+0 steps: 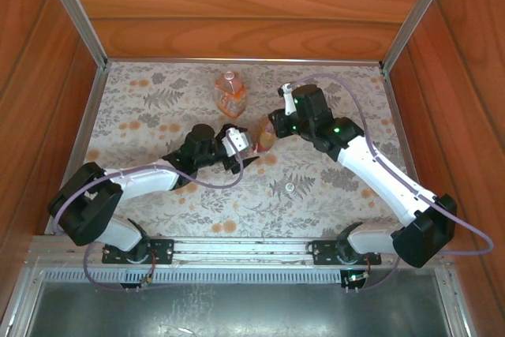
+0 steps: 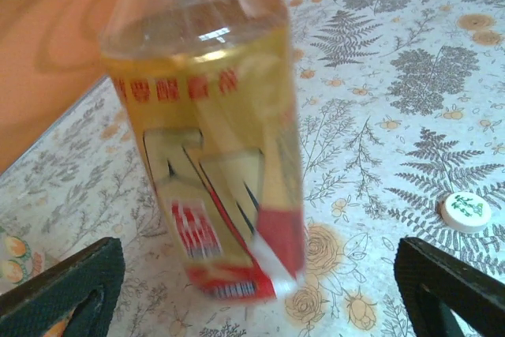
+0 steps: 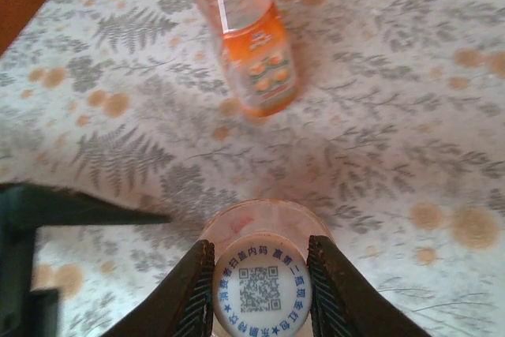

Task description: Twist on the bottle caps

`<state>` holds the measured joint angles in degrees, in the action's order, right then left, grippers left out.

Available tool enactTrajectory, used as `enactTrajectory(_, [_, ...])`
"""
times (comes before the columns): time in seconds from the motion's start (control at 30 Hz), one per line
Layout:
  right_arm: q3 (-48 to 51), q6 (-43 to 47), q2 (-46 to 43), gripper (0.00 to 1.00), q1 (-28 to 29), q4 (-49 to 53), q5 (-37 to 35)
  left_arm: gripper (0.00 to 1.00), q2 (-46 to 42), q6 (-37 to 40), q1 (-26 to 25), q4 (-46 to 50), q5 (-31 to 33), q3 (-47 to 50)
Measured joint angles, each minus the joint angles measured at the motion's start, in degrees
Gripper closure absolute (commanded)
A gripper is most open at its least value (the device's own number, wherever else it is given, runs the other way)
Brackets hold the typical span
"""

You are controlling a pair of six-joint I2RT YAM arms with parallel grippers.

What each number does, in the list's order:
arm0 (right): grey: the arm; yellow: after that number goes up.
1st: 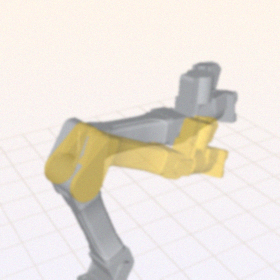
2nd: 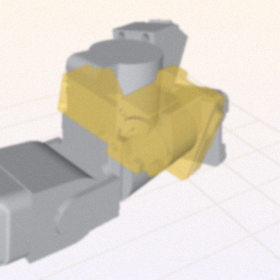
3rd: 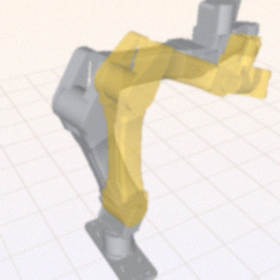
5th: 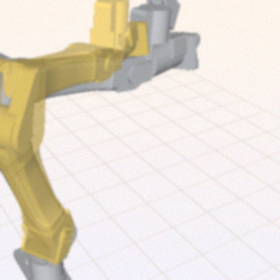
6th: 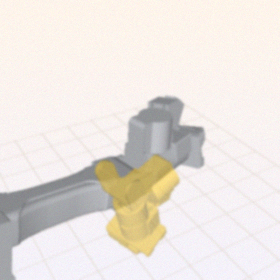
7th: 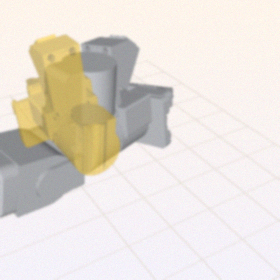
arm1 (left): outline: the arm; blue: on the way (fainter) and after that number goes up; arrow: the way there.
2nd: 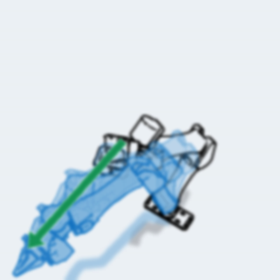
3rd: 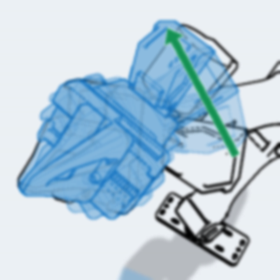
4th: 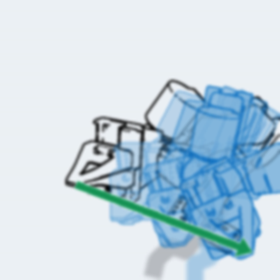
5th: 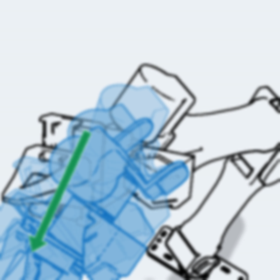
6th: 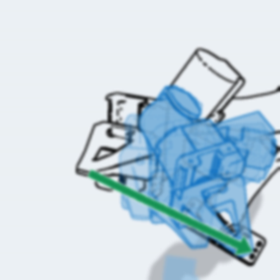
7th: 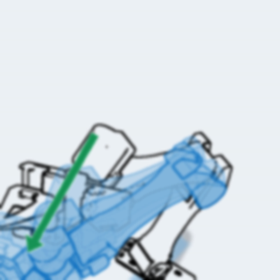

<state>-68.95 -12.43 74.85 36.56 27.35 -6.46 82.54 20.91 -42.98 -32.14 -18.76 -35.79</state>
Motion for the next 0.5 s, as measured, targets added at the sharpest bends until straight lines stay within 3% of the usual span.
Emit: enactTrajectory(0.5, [-20.5,9.5,23.4,1.00,-13.8,1.7,-0.7,0.00,-1.9,-10.7,5.1,-12.3,1.5,12.6])
